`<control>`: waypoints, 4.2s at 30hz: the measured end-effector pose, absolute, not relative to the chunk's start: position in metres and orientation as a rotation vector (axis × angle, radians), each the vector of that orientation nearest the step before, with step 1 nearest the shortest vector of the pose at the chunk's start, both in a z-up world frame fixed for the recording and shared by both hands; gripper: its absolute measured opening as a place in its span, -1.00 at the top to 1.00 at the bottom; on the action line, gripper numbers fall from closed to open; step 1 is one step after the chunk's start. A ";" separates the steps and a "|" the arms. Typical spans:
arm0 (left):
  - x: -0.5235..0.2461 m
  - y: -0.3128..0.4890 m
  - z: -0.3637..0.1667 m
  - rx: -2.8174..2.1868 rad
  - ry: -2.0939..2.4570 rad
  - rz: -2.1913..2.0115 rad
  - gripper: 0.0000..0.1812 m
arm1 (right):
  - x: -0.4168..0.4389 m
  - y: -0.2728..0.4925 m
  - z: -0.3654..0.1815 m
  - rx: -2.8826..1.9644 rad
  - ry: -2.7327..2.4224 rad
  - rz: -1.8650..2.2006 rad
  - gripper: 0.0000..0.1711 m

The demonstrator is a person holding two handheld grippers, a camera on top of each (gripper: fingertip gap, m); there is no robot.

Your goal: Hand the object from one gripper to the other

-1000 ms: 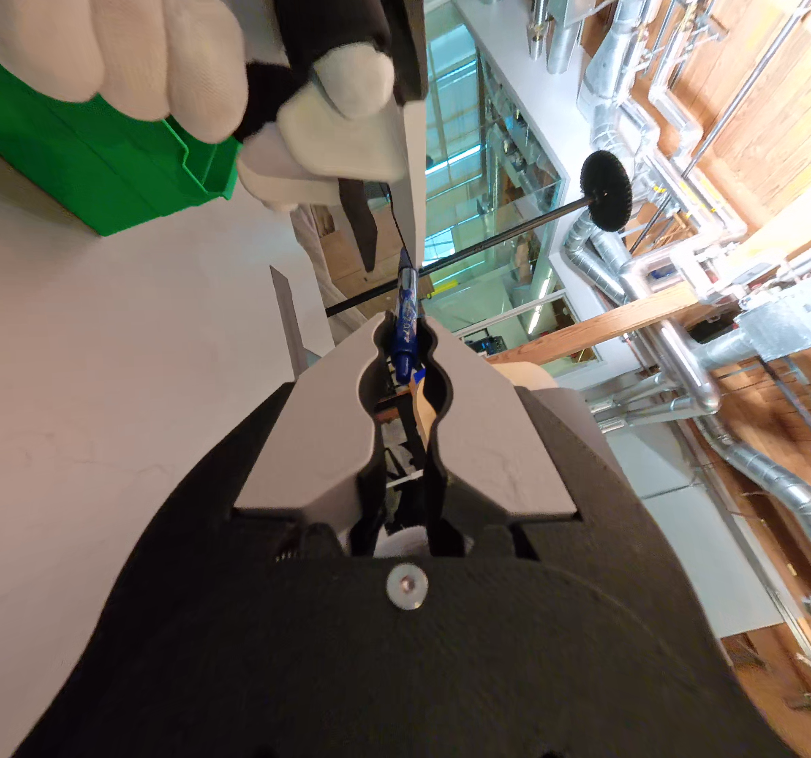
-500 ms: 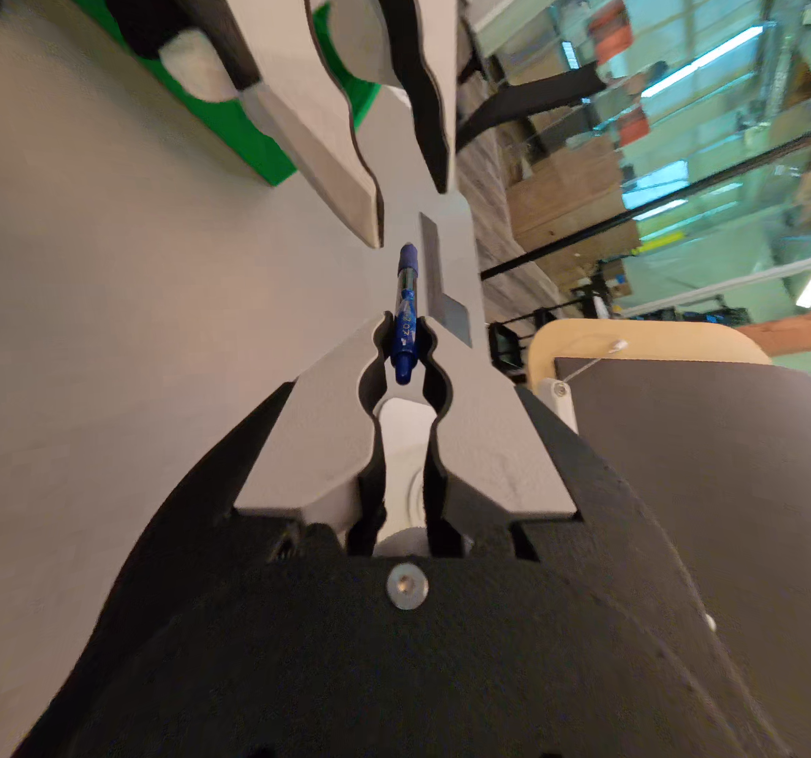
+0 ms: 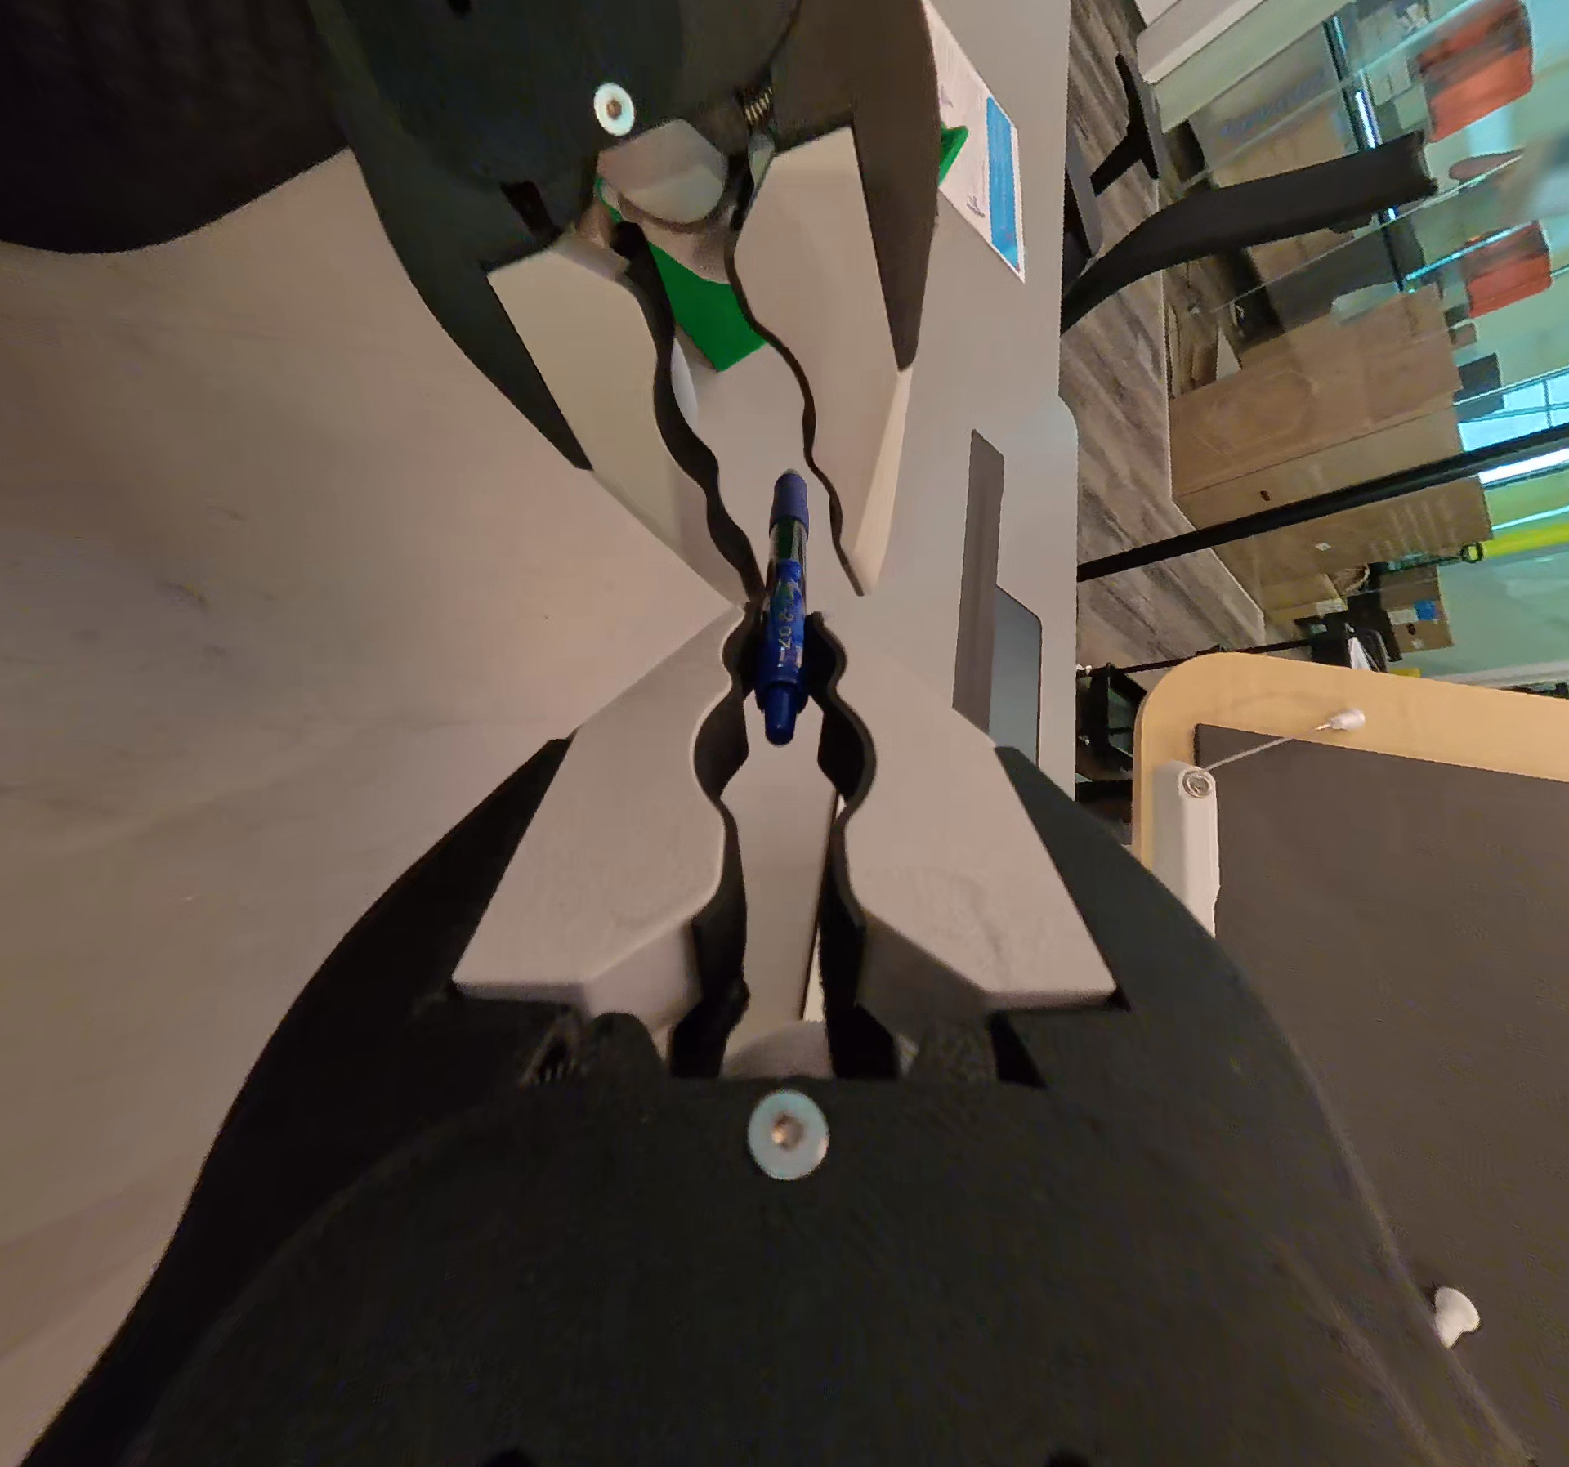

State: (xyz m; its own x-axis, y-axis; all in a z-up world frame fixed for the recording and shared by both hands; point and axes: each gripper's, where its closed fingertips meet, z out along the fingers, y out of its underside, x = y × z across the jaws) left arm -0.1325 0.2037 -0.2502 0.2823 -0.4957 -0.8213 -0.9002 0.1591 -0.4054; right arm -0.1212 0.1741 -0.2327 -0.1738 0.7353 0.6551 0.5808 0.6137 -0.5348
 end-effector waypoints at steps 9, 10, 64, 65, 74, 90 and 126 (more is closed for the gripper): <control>-0.139 0.204 -0.250 -1.540 1.311 0.437 0.91 | -0.128 0.176 -0.225 -1.014 -1.815 0.156 0.86; -0.141 0.206 -0.249 -1.565 1.285 0.412 0.91 | -0.129 0.179 -0.219 -1.009 -1.778 0.146 0.74; -0.129 0.116 -0.153 -1.878 1.356 -0.415 0.66 | -0.115 0.223 -0.221 -0.953 -1.722 -0.205 0.92; -0.133 0.127 -0.146 -1.903 1.345 -0.413 0.66 | -0.118 0.219 -0.217 -0.910 -1.722 -0.249 0.92; -0.157 0.158 -0.204 -2.395 1.456 -0.696 0.66 | -0.161 0.194 -0.209 -0.685 -1.662 -0.380 0.93; -0.150 0.210 -0.198 -2.200 1.166 -0.746 0.89 | -0.151 0.226 -0.197 -0.911 -1.451 -0.148 -0.07; -0.109 0.225 -0.167 -1.826 0.641 -1.113 0.89 | -0.169 0.215 -0.185 -0.988 -1.277 0.244 -0.84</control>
